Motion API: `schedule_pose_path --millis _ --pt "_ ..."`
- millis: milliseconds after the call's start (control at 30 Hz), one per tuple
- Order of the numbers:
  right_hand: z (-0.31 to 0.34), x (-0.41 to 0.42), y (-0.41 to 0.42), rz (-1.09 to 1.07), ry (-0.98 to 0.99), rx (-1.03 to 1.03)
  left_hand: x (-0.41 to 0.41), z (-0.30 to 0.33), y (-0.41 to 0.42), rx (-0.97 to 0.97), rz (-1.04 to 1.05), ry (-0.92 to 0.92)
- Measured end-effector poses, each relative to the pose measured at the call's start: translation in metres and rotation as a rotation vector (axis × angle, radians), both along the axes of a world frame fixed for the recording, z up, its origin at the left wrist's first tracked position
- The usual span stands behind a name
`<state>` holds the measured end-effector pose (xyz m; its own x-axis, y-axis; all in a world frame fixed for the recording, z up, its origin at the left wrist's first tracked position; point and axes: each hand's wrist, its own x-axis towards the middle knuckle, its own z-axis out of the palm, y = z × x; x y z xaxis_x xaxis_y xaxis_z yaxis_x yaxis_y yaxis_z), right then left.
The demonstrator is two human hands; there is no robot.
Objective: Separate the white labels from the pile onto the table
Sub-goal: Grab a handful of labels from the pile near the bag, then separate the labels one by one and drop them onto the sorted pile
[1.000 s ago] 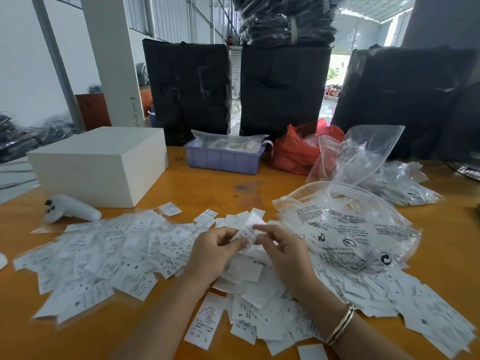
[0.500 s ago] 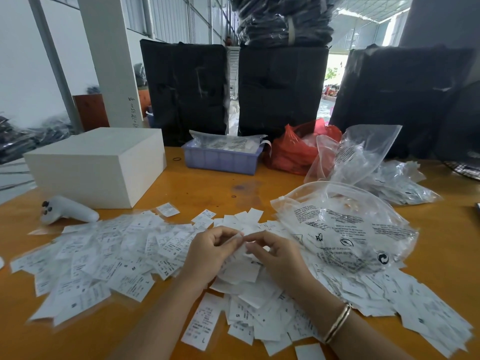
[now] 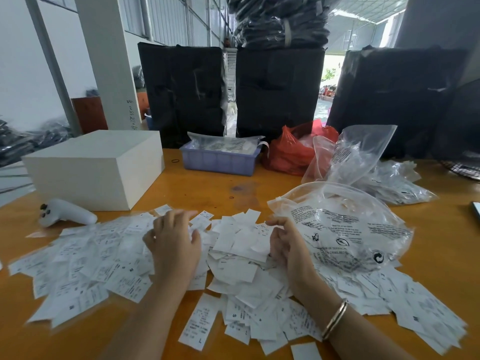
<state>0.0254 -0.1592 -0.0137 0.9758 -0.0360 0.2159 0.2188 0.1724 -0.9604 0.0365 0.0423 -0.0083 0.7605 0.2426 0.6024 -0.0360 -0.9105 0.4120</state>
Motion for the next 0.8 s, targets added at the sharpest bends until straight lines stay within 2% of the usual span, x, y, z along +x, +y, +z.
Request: schedule_pose_path --millis 67,133,200,300,633,700,800 --pt "0.002 -0.002 0.001 0.056 0.013 -0.028 -0.007 0.002 -0.013 -0.175 -0.325 -0.078" --pt "0.003 -0.003 0.004 0.088 0.018 -0.080 -0.015 0.001 -0.026 -0.348 -0.611 0.052" --pt "0.005 -0.003 0.006 0.103 0.010 -0.100 -0.018 0.001 -0.033 -0.488 -0.745 0.262" --pt "0.005 -0.004 0.006 0.108 -0.006 -0.136 -0.012 -0.003 -0.031 -0.573 -0.755 0.383" --pt "0.005 -0.004 0.010 0.080 -0.049 -0.286 -0.001 -0.009 -0.027 -0.786 -0.647 0.317" --pt "0.005 -0.004 0.011 0.074 -0.054 -0.291 -0.001 -0.010 -0.027 -0.750 -0.675 0.320" --pt "0.006 -0.004 0.011 0.062 -0.075 -0.313 -0.002 -0.012 -0.031 -0.597 -0.704 0.331"
